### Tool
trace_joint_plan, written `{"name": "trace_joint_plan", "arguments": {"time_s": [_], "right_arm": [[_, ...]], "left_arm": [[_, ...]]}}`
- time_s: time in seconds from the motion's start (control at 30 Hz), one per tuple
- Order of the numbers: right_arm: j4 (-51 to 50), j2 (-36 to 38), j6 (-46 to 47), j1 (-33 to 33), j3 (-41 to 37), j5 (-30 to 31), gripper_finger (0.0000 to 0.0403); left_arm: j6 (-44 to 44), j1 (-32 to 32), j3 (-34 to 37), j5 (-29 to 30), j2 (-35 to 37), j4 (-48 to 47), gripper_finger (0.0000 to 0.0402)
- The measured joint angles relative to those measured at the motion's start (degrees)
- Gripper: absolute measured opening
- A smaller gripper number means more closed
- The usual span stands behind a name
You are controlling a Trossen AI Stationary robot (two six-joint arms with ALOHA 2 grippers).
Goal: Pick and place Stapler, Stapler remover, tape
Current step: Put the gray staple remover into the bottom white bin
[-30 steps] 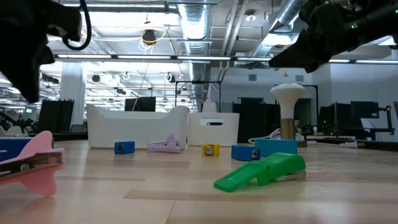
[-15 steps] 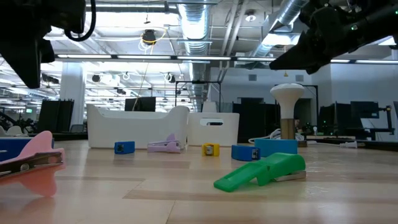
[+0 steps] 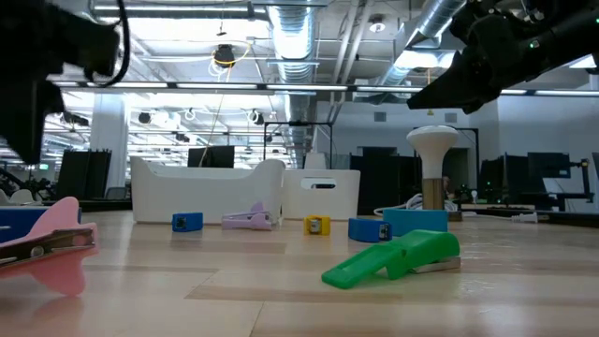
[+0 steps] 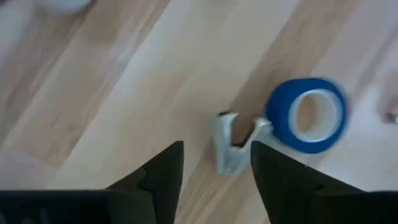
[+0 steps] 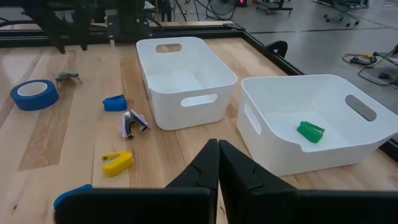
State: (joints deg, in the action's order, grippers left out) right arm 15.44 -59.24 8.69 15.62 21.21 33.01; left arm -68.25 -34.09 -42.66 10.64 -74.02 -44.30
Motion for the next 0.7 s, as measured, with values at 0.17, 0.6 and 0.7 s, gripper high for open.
{"name": "trace_joint_plan", "arguments": {"time_s": [0.17, 0.6, 0.7], "right_arm": [[0.0, 0.0, 0.0, 0.0, 0.0, 0.0, 0.0], [0.0, 0.0, 0.0, 0.0, 0.0, 0.0, 0.0], [0.0, 0.0, 0.0, 0.0, 0.0, 0.0, 0.0]], "left_arm": [[-1.2, 0.0, 3.8, -0.1, 0.0, 5.8, 0.0188], [-1.3, 0.1, 12.4, -0.5, 0.0, 20.0, 0.0182], [-1.3, 0.1, 13.5, -0.5, 0.0, 21.8, 0.0182]]}}
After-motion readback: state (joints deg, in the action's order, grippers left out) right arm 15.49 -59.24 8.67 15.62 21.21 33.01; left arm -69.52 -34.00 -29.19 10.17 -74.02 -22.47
